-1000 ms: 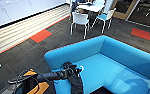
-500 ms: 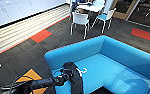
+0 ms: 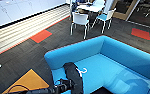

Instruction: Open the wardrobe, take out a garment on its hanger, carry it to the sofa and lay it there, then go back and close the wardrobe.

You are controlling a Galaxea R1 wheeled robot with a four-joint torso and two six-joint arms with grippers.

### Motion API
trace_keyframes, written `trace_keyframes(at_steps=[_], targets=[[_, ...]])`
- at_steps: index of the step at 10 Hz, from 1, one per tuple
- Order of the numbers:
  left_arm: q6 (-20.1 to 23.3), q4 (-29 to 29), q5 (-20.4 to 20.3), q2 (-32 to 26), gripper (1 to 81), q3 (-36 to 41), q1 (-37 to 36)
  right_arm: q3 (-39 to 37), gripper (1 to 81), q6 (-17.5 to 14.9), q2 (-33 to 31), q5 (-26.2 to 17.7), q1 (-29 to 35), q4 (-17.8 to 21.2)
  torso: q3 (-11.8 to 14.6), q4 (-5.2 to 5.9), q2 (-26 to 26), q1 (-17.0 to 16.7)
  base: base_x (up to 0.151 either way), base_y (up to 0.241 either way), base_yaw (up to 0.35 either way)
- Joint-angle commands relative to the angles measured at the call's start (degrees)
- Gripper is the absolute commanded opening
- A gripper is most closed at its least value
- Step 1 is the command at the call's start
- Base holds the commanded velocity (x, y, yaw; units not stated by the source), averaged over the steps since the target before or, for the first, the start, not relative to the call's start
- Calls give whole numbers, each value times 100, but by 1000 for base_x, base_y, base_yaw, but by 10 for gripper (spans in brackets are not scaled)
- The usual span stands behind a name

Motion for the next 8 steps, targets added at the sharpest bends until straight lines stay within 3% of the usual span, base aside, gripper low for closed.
trace_keyframes(at_steps=[1,4,8], targets=[[367,21,-122,-128,811,472,155,44,811,-20,29,-463,-76,6,337,0,0,0,0,0,0],[853,21,-113,-102,811,375,1052,44,811,-11,29,-471,-76,6,690,0,0,-2,0,0,0],[1582,21,-227,101,811,-328,2256,44,811,-20,29,-462,-76,6,1174,0,-2,-7,0,0,0]])
